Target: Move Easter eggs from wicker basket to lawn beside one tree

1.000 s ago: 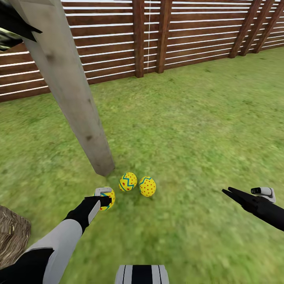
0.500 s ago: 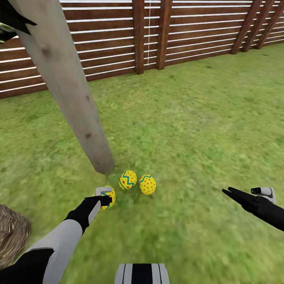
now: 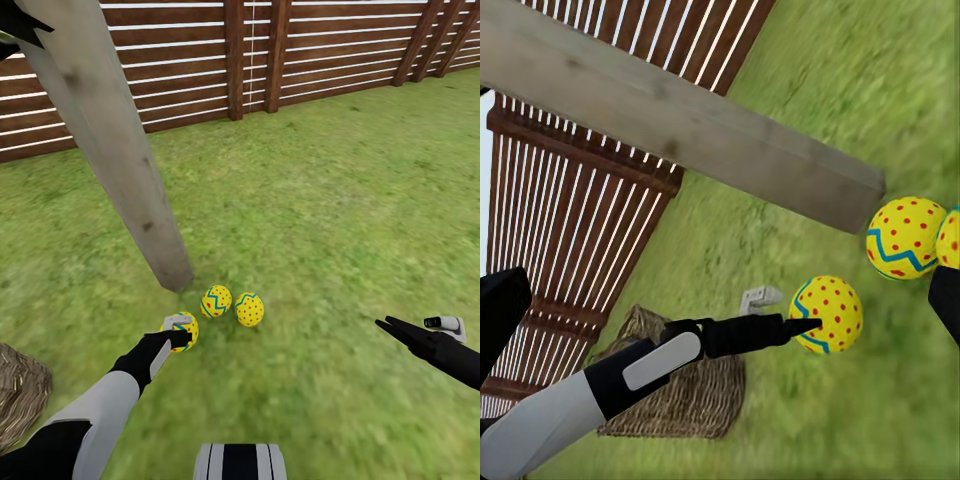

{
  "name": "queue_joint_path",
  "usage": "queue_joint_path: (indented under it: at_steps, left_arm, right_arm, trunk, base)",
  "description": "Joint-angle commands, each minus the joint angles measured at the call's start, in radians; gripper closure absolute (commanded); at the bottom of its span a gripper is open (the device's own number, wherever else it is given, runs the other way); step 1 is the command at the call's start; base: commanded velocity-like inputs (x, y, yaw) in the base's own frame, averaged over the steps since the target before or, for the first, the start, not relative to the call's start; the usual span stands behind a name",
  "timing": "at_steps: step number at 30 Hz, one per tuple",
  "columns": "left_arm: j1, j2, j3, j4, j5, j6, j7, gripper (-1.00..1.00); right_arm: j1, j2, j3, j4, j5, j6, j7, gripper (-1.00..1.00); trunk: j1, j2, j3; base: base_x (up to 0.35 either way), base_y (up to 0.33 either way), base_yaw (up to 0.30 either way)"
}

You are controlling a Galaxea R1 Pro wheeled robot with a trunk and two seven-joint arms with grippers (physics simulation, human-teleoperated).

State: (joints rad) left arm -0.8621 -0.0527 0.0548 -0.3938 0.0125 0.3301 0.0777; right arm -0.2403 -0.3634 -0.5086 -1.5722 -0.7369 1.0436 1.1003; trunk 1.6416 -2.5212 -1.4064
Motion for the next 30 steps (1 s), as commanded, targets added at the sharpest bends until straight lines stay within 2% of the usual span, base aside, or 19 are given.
queue_joint_path:
  at_steps: [1,6,12,17,24,30]
  left_arm:
    - [0.0,-0.001,0.0,-0.002,0.001,0.004,0.002,1.0]
    - [0.0,-0.001,-0.018,-0.002,0.001,0.002,0.003,1.0]
    - [0.0,-0.001,-0.021,-0.002,0.001,0.0,0.004,1.0]
    - [0.0,-0.001,-0.021,-0.002,0.001,0.0,0.004,1.0]
    - [0.0,-0.001,-0.027,-0.002,0.001,-0.02,0.003,1.0]
    - [0.0,-0.001,-0.027,-0.002,0.001,-0.023,0.003,1.0]
  right_arm:
    - [-0.001,0.0,-0.001,0.0,0.002,0.004,0.004,-1.0]
    - [-0.001,0.0,-0.001,0.0,0.002,0.004,0.004,-1.0]
    - [-0.001,0.0,-0.001,0.0,0.002,0.004,0.004,-1.0]
    - [-0.001,0.0,-0.001,0.0,0.002,0.004,0.004,-1.0]
    - [-0.001,0.0,-0.001,0.0,0.002,0.004,0.004,-1.0]
    - [-0.001,0.0,-0.001,0.0,0.002,0.004,0.004,-1.0]
  trunk:
    - [0.0,0.0,-0.001]
    - [0.002,-0.001,-0.02]
    - [0.002,-0.001,-0.02]
    - [0.004,-0.003,-0.039]
    - [0.004,-0.003,-0.039]
    - [0.007,-0.004,-0.063]
  base:
    - [0.0,0.0,0.0]
    - [0.0,0.0,0.0]
    - [0.0,0.0,0.0]
    - [0.0,0.0,0.0]
    - [0.0,0.0,0.0]
    - [0.0,0.0,0.0]
